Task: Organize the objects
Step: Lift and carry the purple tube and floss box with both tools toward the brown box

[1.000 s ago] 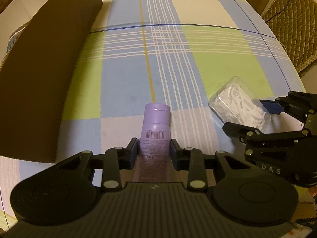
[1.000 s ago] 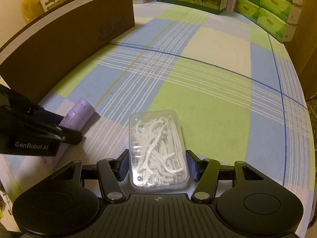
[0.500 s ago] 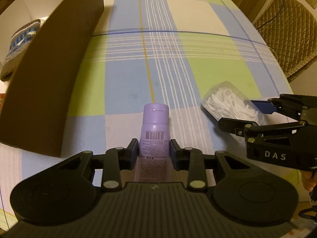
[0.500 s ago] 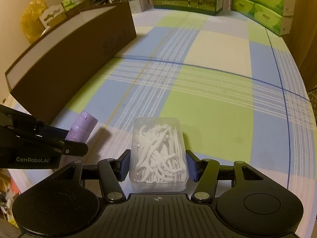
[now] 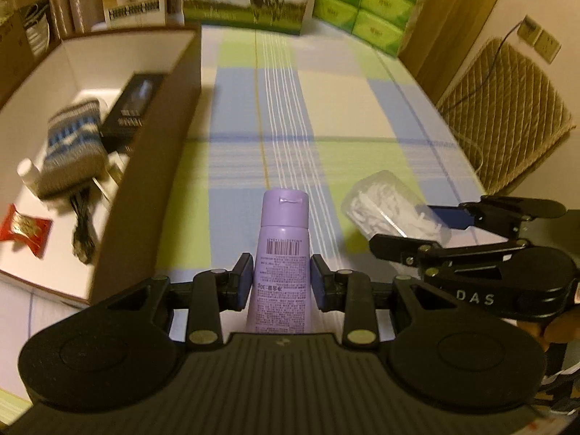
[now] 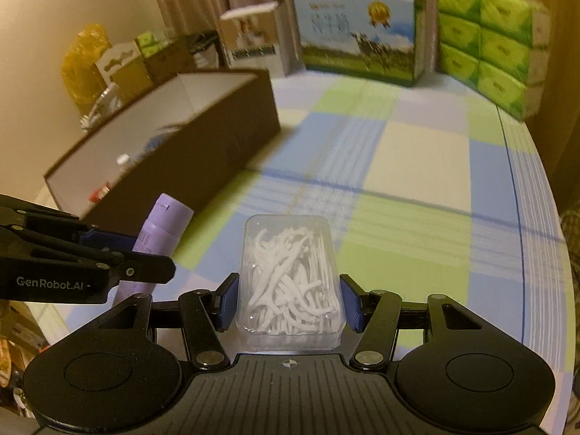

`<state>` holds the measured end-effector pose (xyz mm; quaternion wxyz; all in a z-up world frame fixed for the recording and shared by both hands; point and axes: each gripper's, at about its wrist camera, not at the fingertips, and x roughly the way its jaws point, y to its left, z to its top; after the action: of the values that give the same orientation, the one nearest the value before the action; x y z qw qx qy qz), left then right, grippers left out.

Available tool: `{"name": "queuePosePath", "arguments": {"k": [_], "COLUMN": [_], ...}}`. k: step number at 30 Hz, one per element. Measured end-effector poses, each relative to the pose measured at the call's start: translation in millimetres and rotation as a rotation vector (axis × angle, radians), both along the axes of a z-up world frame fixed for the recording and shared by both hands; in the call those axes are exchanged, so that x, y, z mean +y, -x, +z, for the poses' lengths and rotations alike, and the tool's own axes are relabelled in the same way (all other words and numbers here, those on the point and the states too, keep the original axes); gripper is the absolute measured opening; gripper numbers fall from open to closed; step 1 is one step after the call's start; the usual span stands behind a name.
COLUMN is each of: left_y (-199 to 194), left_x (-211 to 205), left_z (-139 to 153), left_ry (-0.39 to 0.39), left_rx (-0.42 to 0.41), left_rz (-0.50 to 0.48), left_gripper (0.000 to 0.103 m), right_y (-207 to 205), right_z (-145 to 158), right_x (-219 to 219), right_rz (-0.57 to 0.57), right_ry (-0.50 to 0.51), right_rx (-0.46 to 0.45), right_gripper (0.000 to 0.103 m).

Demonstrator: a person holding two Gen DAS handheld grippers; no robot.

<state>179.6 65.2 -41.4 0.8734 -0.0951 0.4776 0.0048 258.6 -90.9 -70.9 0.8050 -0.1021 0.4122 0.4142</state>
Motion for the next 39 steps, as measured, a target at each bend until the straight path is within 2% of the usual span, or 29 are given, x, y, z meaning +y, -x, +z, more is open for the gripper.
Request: {"name": "queuePosePath", "arguments": {"k": [10,22,31,39], "left_y": [9,20,26,24], "left_x": [39,113,175,215], "left_z": [36,58,58,44], "left_ry": [-0.004,-0.045,-0.077,-0.073], "left_rx": [-0.085,-0.137,-0.133,-0.106], "left_rz": [0.073,0.204,0.299,0.332], "left_gripper": [0.028,0.028,0.028,0.028], "right_y": [9,26,36,42], "right_z": [29,46,38,19], "right_x": [43,125,185,220], "right_rz": [0.075,0.195,0.263,0.279], "right_ry": [-0.082,-0.153,-0.154,-0.103], "right_rx": [-0.031,-0.043,-0.035,-0.022], "right_gripper": [0.054,0.054,0.054,0.054]}}
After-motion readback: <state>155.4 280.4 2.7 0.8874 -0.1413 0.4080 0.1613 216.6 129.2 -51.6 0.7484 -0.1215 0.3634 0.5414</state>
